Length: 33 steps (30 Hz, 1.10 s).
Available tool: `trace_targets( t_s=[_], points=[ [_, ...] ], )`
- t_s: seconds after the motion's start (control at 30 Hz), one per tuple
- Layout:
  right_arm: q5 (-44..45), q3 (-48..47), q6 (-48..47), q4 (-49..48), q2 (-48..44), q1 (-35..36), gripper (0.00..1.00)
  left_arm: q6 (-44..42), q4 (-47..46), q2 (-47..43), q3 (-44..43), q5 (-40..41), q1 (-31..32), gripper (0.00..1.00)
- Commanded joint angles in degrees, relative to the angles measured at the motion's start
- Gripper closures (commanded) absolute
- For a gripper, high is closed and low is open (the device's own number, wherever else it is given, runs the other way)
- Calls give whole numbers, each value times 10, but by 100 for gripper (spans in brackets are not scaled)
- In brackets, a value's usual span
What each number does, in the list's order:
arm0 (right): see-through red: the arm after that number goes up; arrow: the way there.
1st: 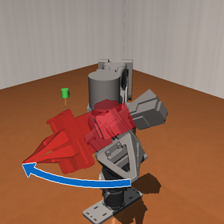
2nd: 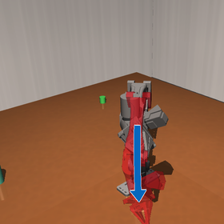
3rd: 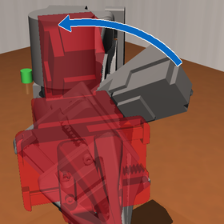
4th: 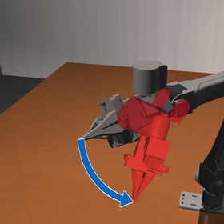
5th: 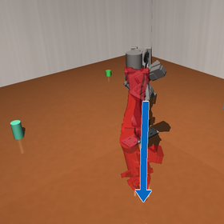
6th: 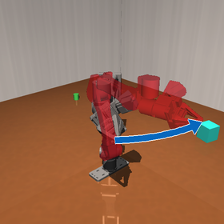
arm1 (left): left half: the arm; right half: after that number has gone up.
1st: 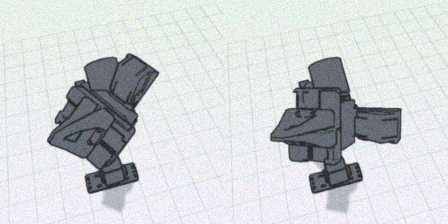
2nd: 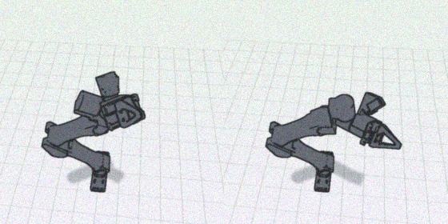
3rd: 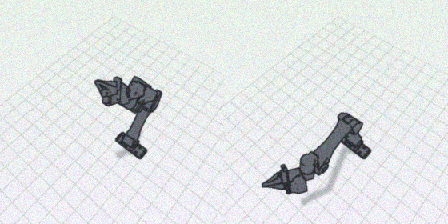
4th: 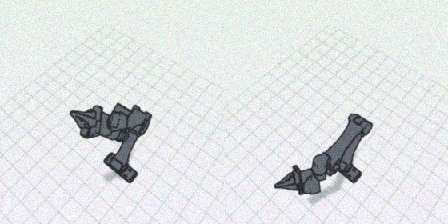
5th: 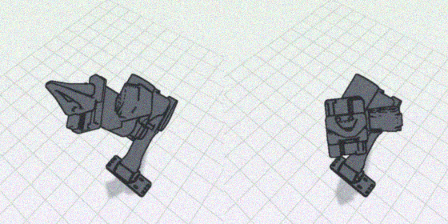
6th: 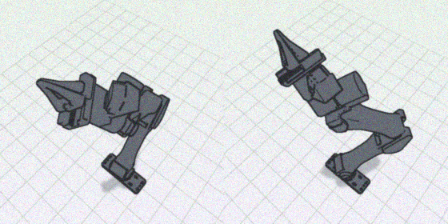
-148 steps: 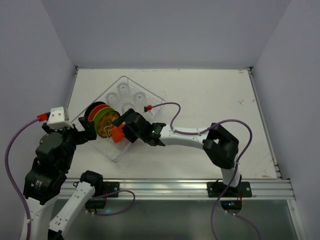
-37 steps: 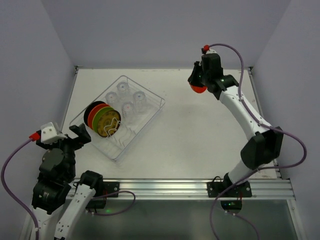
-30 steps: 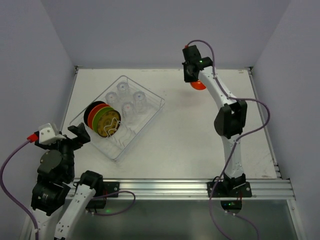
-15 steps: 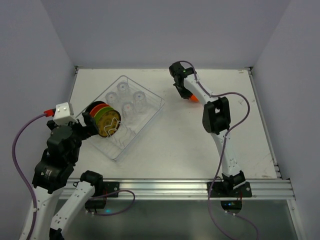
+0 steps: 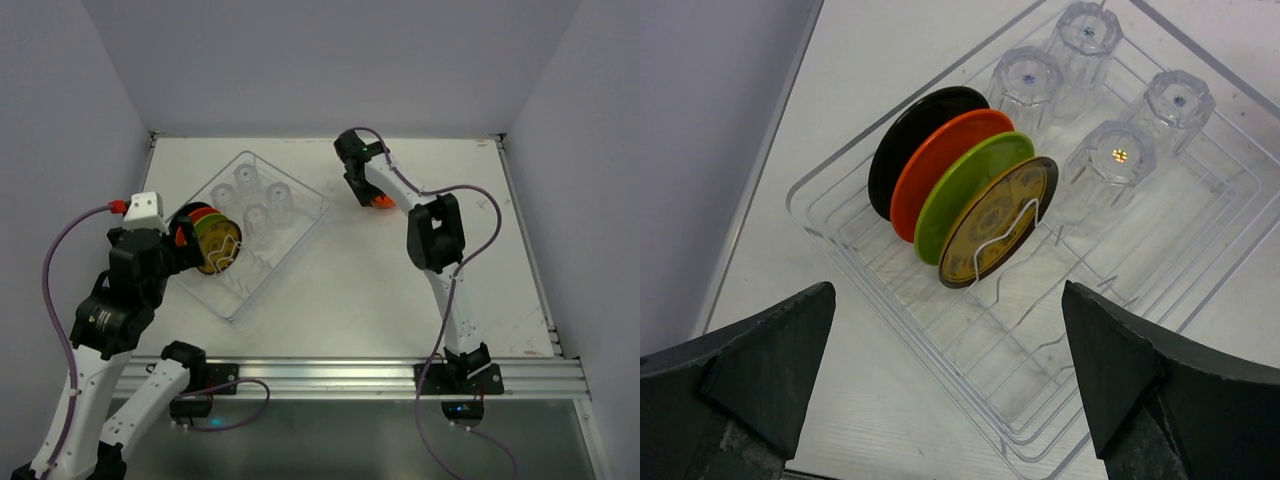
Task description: Unload the mixed dishes from the dish rack
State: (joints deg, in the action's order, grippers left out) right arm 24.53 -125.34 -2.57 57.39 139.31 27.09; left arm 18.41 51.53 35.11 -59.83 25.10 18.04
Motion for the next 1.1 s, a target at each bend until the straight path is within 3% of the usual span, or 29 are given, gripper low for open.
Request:
trace_targets(
  t_s=[0.0,0.13,0.2,0.27,0.33,0.47,0.57,0.73,0.77,0.83,0.87,0.9,1.07],
  points=[
    [1,5,16,-13,-134,-4,59,-14,10,30,-26,-24,2,0],
    [-14,43,75,-10,-259,-14,56,-28,4,93,-48,-26,3,0],
    [-35,125,96,-40,-334,-20,41,-34,2,133,-59,-9,3,0],
    [-61,215,121,-112,-469,-20,17,-60,-6,170,-55,-8,3,0],
    [-111,369,141,-173,-612,-20,9,-81,-19,189,-34,-16,3,0],
    [-184,686,146,-371,-828,-20,13,-106,-35,264,-27,-6,2,0],
    [-225,806,171,-432,-949,-20,11,-115,-43,303,-34,22,2,0],
    [-295,847,182,-435,-999,-20,13,-138,-66,359,-50,20,2,7],
    [-301,845,183,-437,-998,-20,14,-140,-63,383,-55,22,0,17],
    [-314,840,178,-437,-994,-20,17,-140,-47,409,-71,32,-10,25],
    [-323,840,177,-436,-992,-20,18,-141,-44,428,-77,30,-12,41],
    [-329,840,176,-433,-991,-20,19,-143,-42,435,-81,26,-12,46],
    [-340,851,178,-443,-995,-20,20,-144,-43,441,-73,7,-12,47]
  ],
)
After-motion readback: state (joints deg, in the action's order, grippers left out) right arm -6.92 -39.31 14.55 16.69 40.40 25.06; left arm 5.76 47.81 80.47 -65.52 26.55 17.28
